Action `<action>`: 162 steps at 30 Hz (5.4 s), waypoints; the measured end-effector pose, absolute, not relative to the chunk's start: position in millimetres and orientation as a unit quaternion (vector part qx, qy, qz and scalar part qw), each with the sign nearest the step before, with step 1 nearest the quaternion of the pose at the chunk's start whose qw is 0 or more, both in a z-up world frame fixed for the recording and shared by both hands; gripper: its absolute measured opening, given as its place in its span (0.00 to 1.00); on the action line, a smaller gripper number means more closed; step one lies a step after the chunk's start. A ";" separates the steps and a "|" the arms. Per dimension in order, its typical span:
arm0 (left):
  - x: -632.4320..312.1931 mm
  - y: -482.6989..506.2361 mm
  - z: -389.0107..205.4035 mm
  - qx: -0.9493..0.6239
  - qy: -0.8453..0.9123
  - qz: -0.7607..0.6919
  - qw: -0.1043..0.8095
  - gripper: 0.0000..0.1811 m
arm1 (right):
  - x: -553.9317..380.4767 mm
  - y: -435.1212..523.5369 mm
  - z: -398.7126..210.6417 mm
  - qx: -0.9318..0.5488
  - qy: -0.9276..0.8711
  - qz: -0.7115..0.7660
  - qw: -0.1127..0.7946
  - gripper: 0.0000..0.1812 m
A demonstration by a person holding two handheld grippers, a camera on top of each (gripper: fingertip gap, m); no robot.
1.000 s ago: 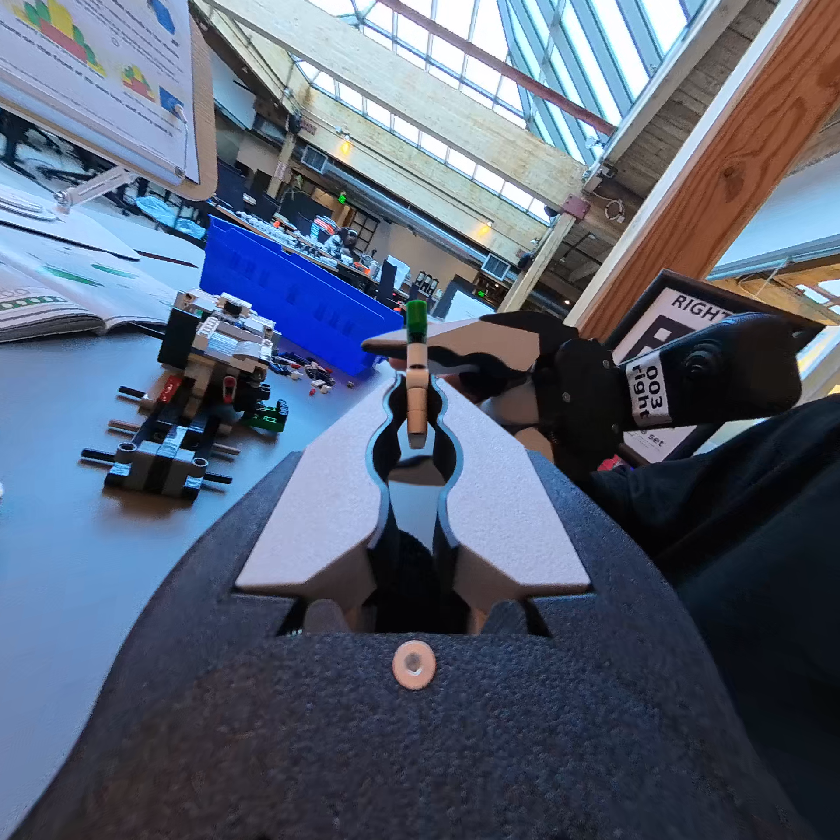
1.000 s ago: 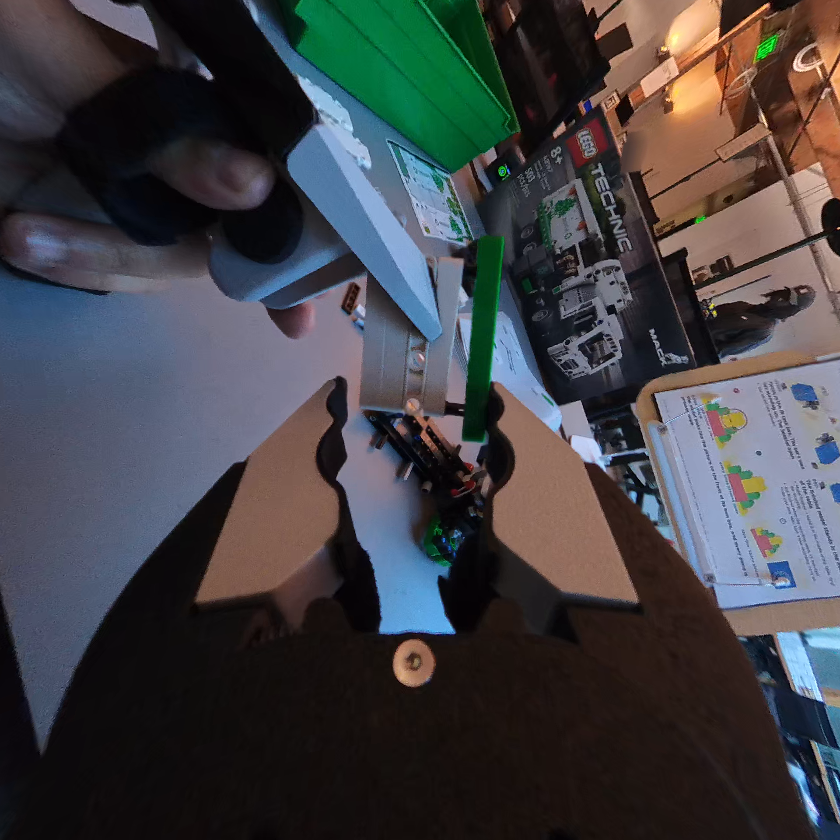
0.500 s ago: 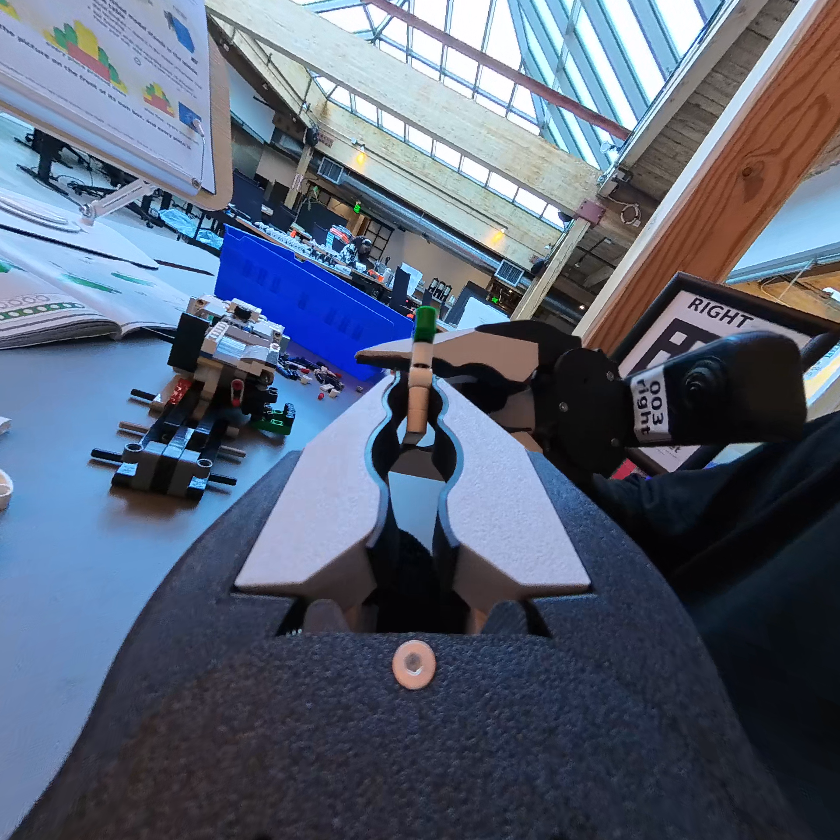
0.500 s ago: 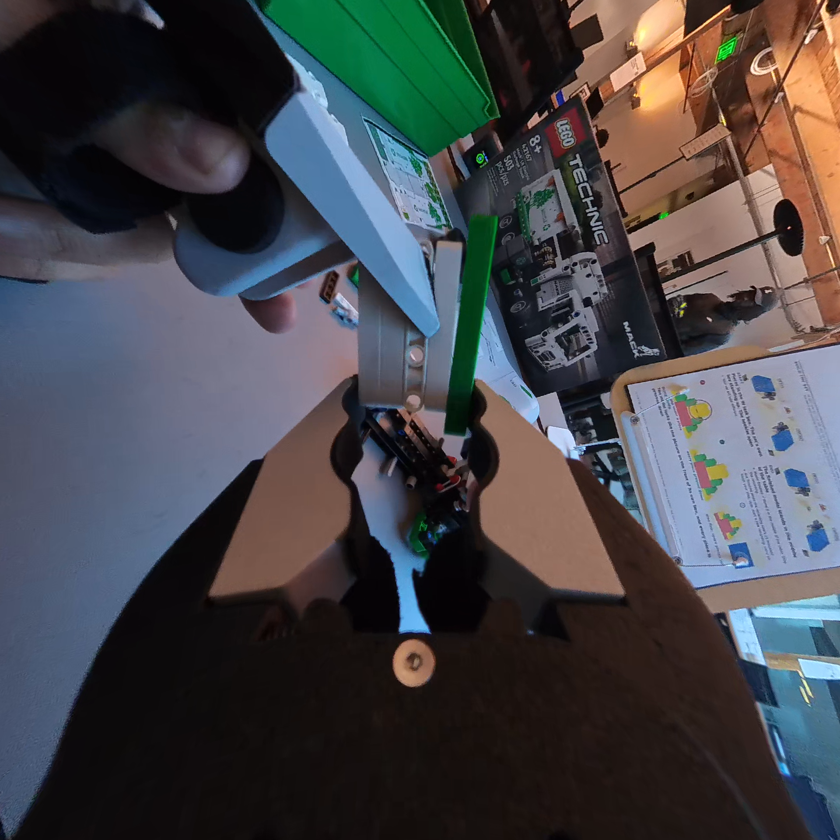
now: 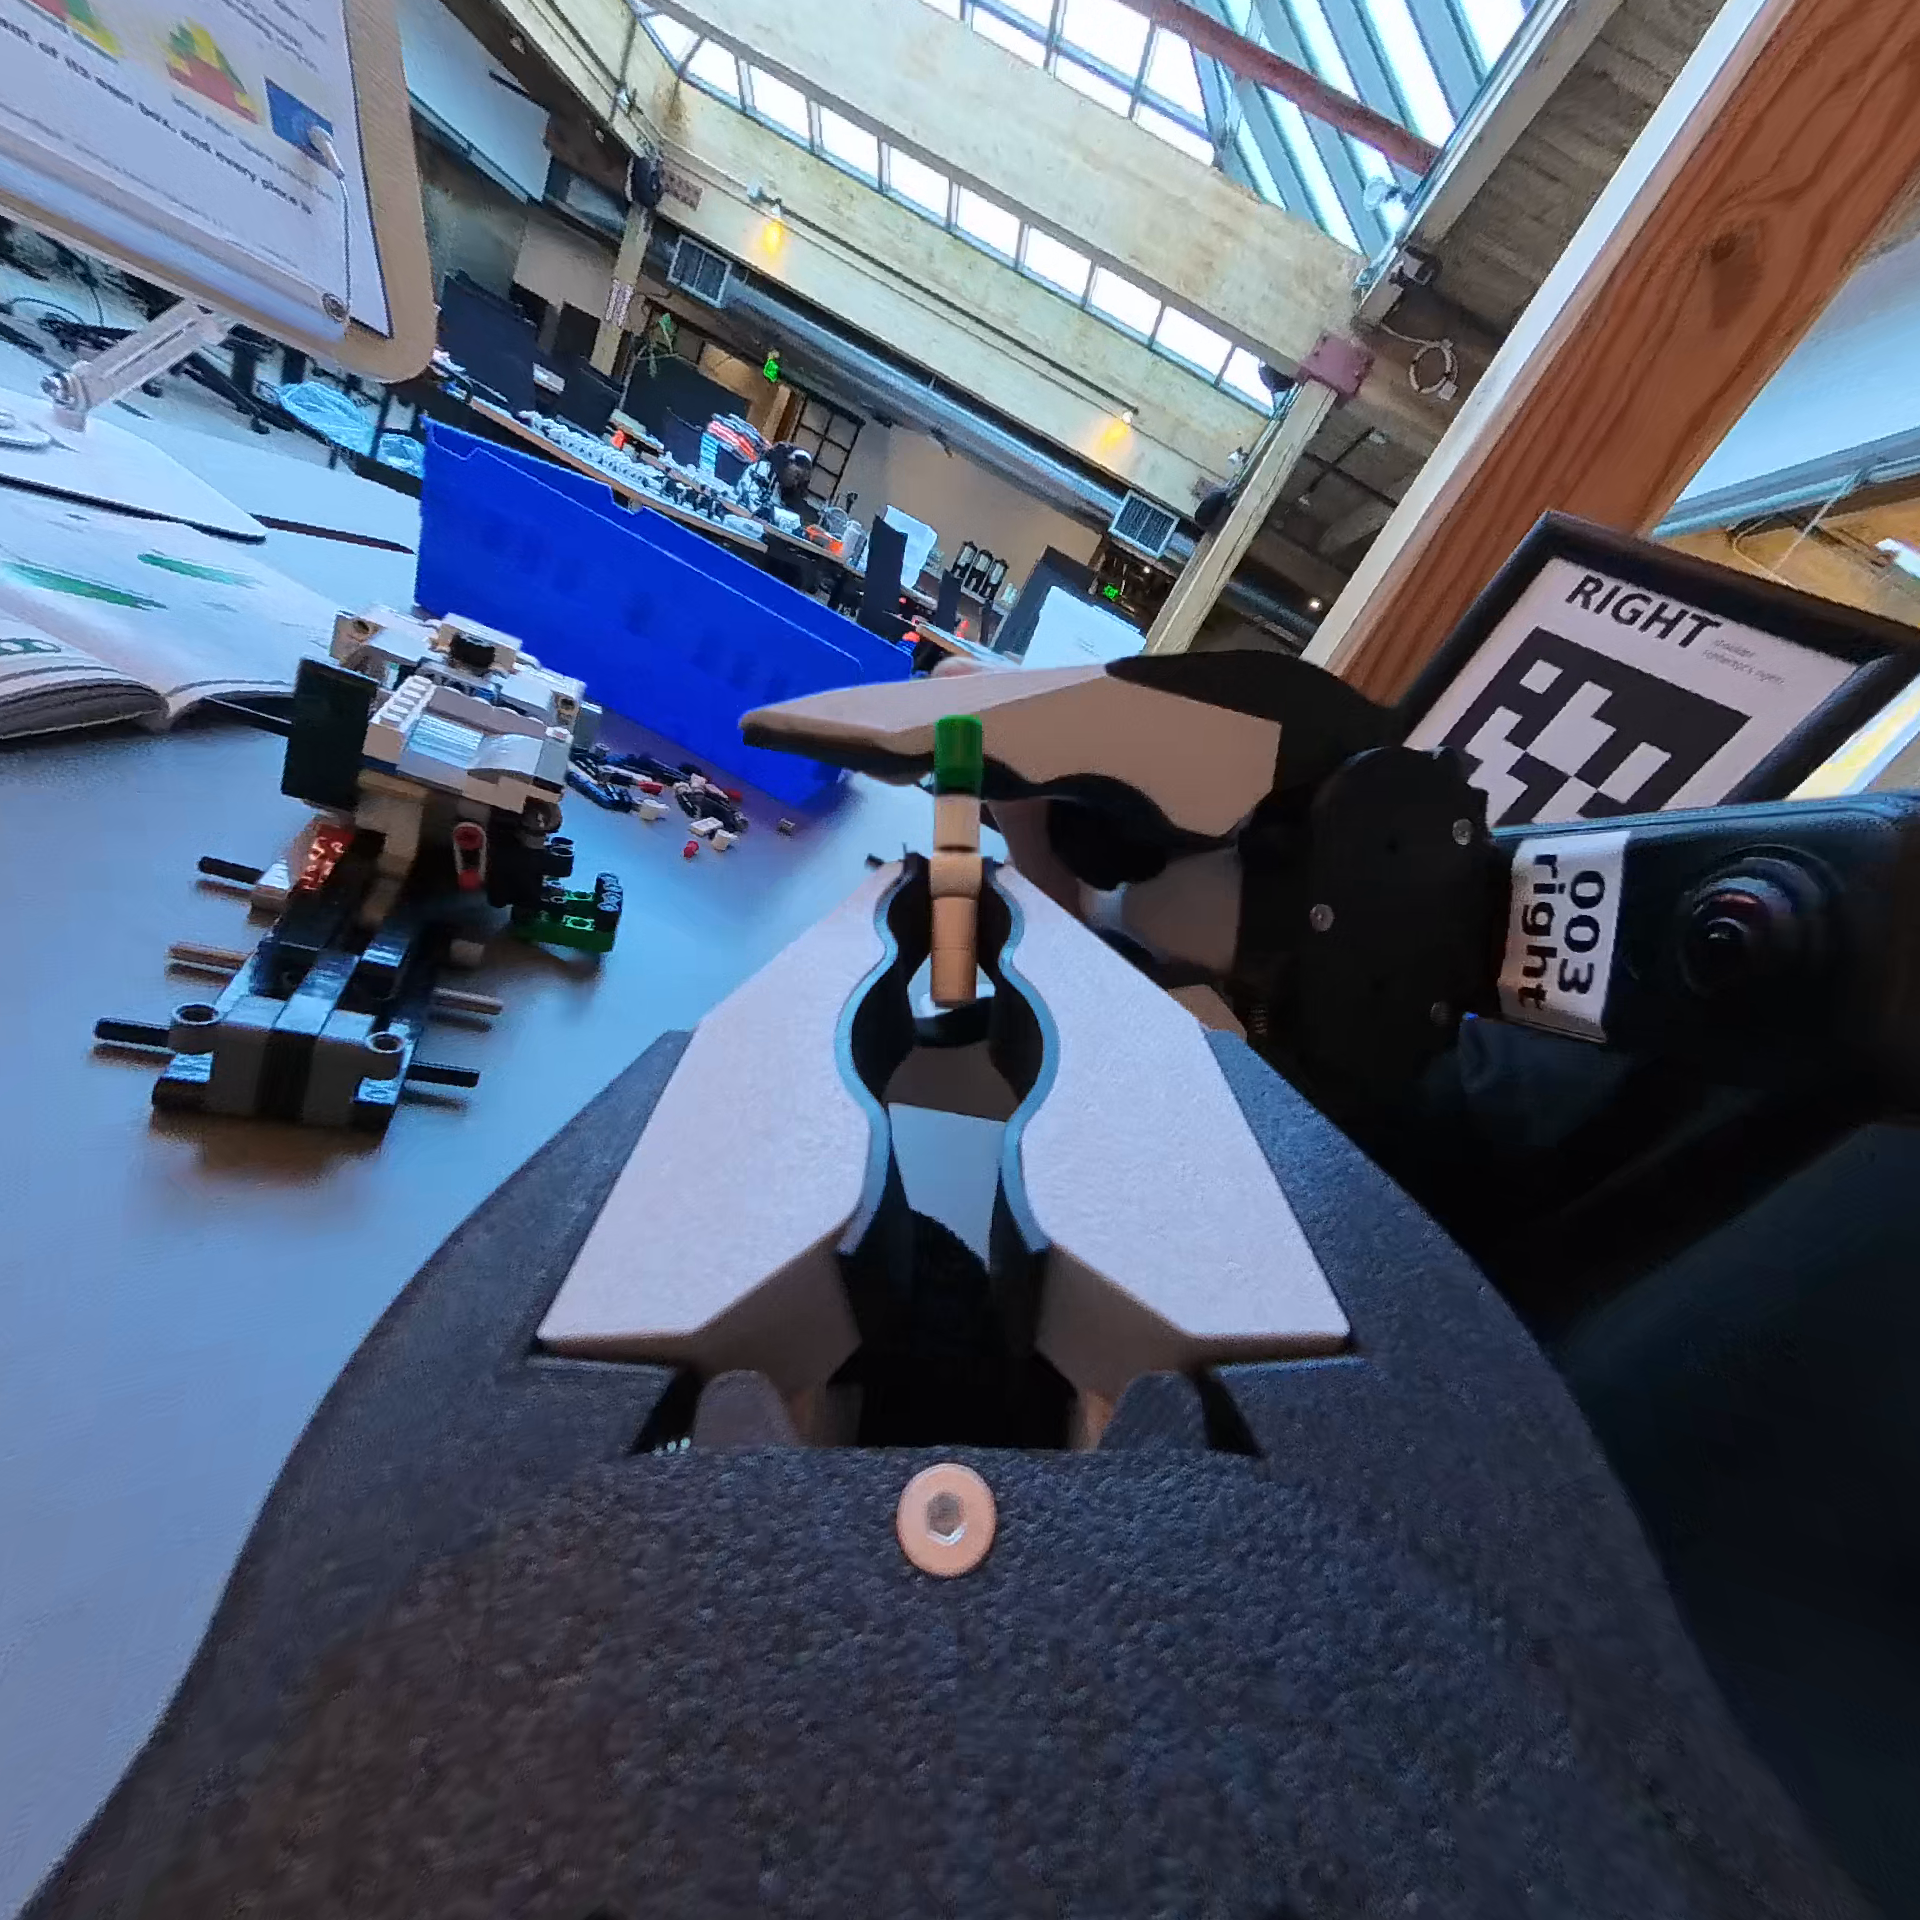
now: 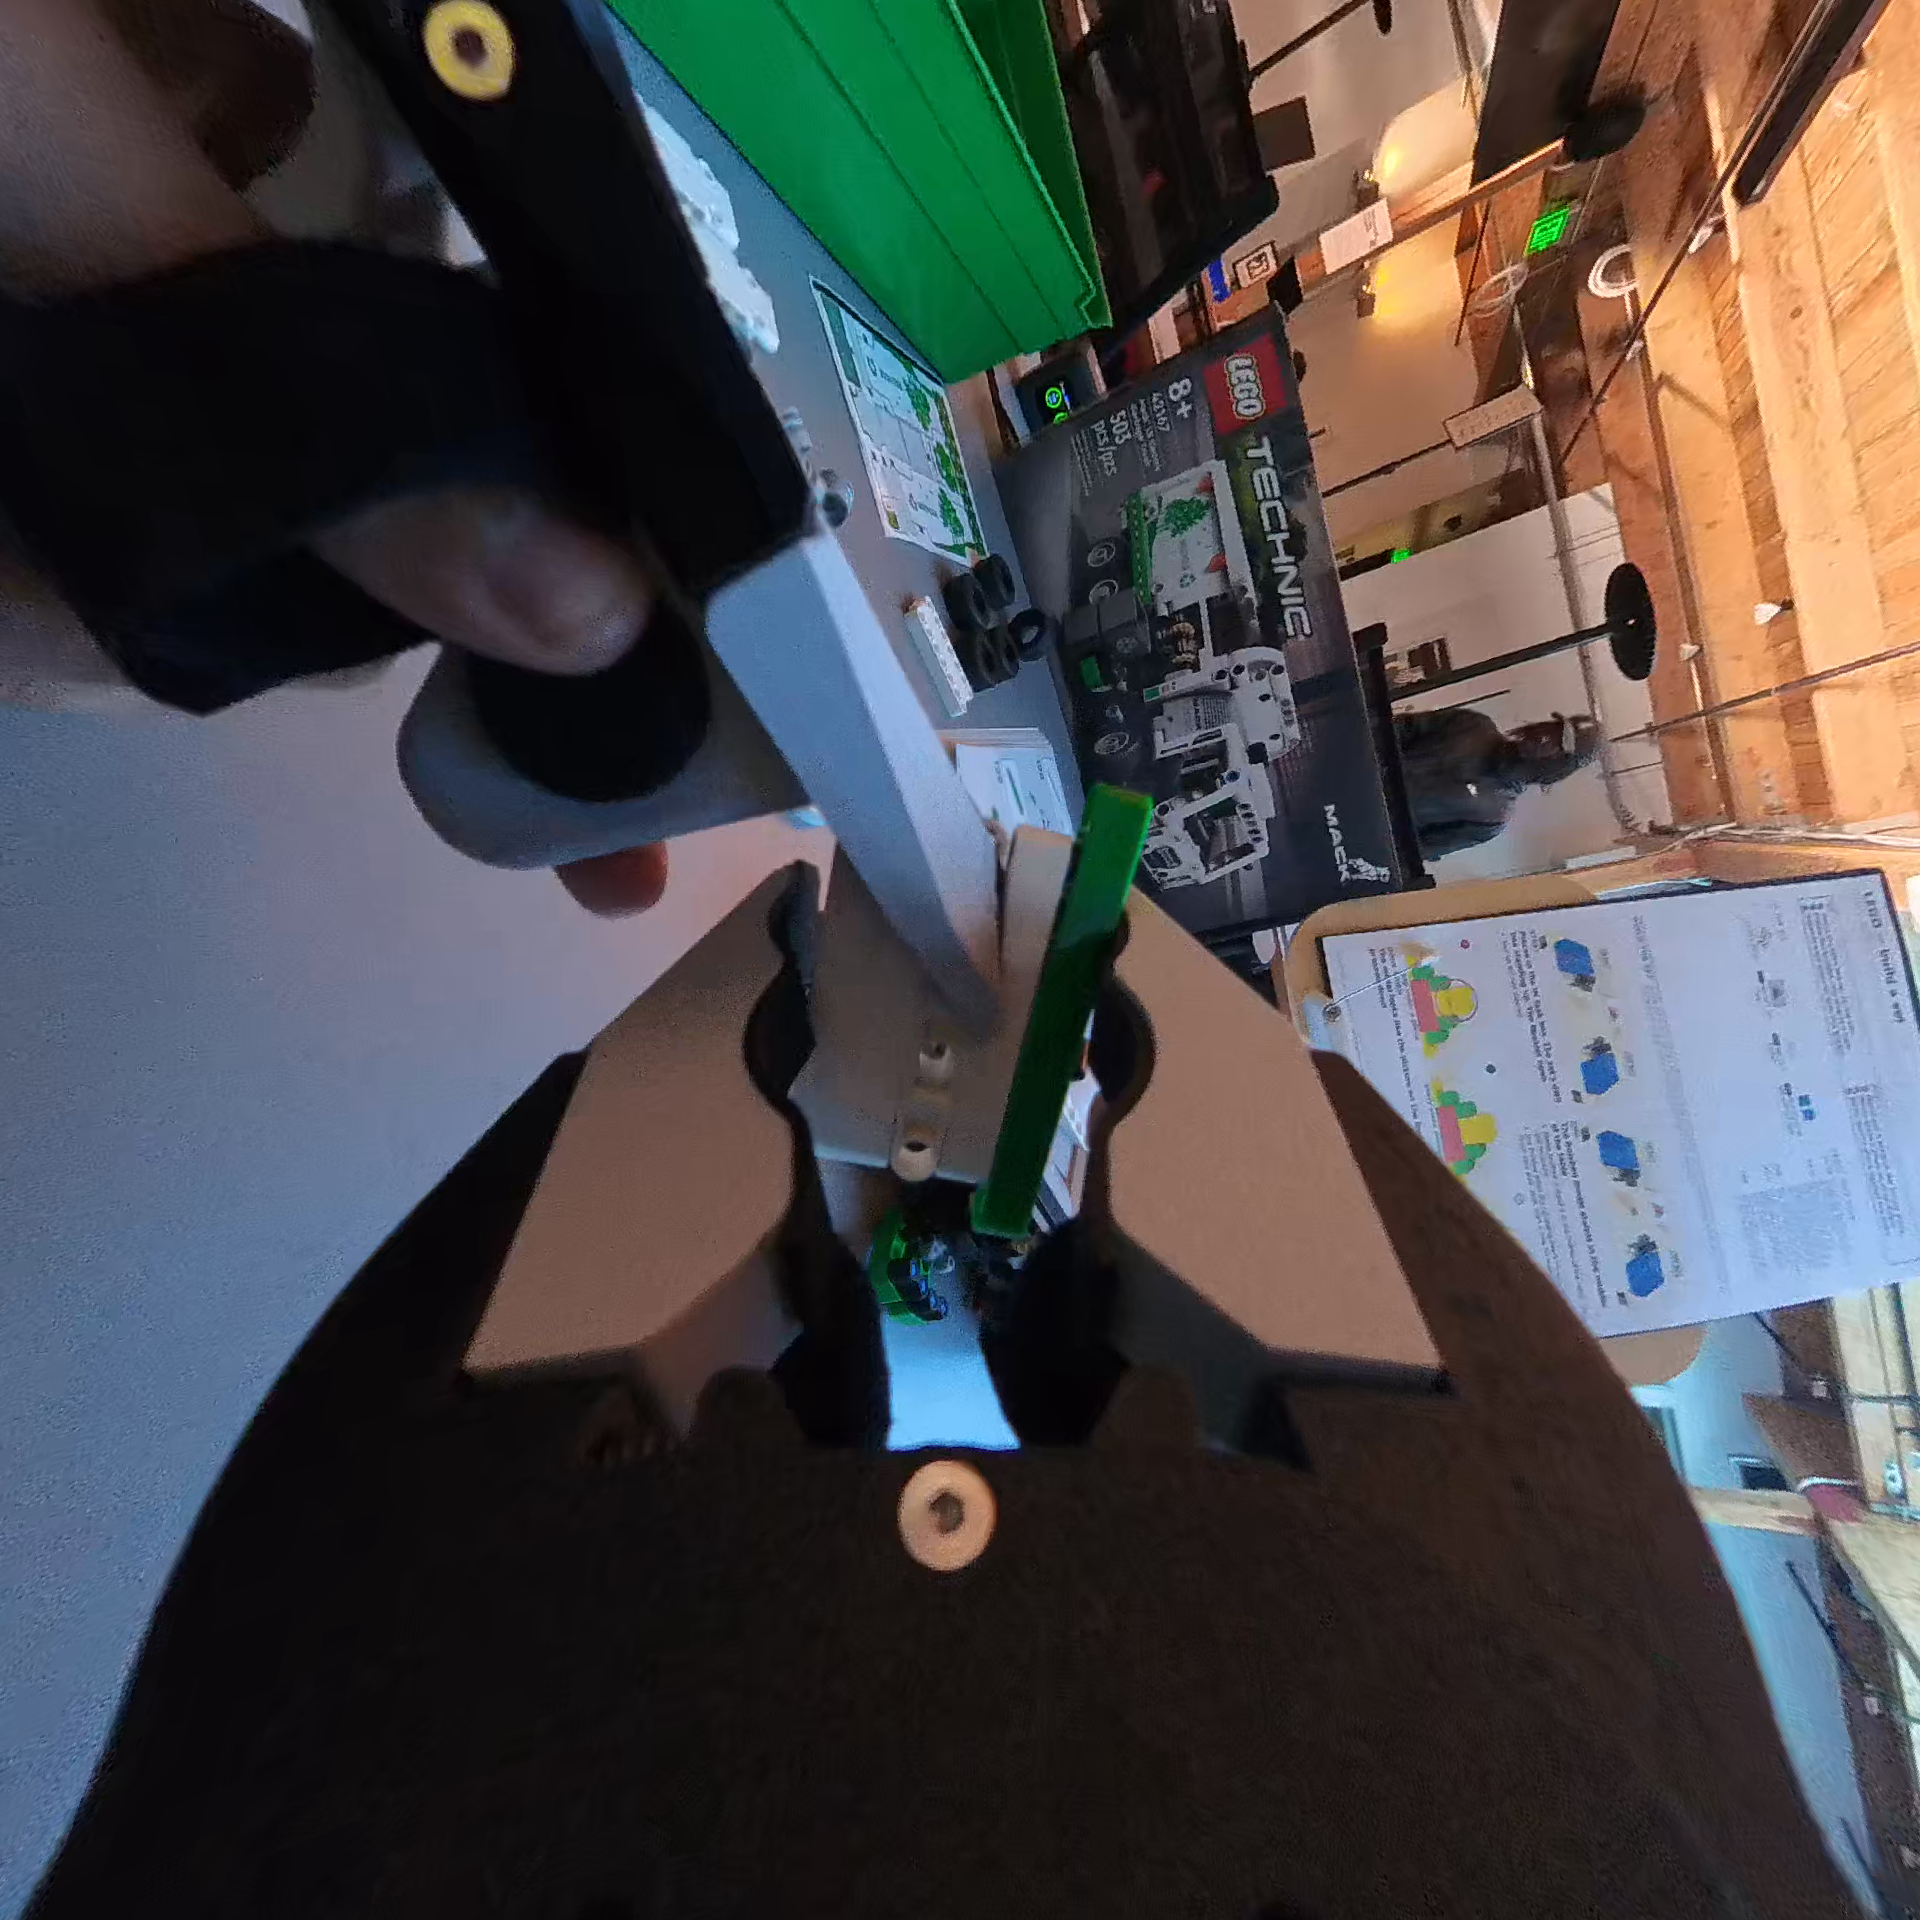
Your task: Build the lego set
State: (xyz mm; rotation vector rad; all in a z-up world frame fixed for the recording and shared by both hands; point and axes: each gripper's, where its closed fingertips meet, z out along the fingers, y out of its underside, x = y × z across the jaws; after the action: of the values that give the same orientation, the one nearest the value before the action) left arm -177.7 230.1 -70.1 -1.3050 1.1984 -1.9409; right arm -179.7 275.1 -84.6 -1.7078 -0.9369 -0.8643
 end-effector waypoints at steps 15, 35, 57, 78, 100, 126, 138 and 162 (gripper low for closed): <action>-180.6 236.6 -70.7 -0.488 0.428 -0.721 0.244 0.03 | -176.3 263.1 -86.1 -0.701 -0.383 -0.354 0.486 0.30; -201.8 260.4 -73.8 -0.467 0.499 -0.654 0.323 0.11 | -146.2 227.8 -88.4 -0.755 -0.388 -0.126 0.513 0.03; -200.5 290.7 -70.9 -0.509 0.452 -0.588 0.437 0.11 | -89.5 209.0 -181.3 -0.840 -0.382 -0.235 0.304 0.09; -181.5 289.3 -94.4 -0.553 0.499 -0.504 0.438 0.13 | 4.5 211.4 -103.1 -0.786 0.059 0.083 0.610 0.17; -168.5 305.8 -118.7 -0.624 0.489 -0.470 0.387 0.12 | 21.8 214.9 -106.3 -0.768 0.030 0.025 0.639 0.13; -195.4 332.7 -87.4 -0.611 0.382 -0.518 0.461 0.12 | 19.9 211.8 -103.3 -0.761 0.034 0.038 0.647 0.12; -221.4 355.9 -74.8 -0.610 0.301 -0.538 0.498 0.11 | 18.6 211.5 -103.6 -0.762 0.031 0.036 0.646 0.12; -217.3 351.8 -76.3 -0.609 0.313 -0.543 0.486 0.11 | 14.7 209.8 -102.0 -0.759 0.021 0.031 0.650 0.11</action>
State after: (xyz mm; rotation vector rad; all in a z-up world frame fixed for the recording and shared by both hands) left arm -217.3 351.8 -76.3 -1.4822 0.7622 -1.3204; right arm 14.7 209.8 -102.0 -1.7240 0.0478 0.0709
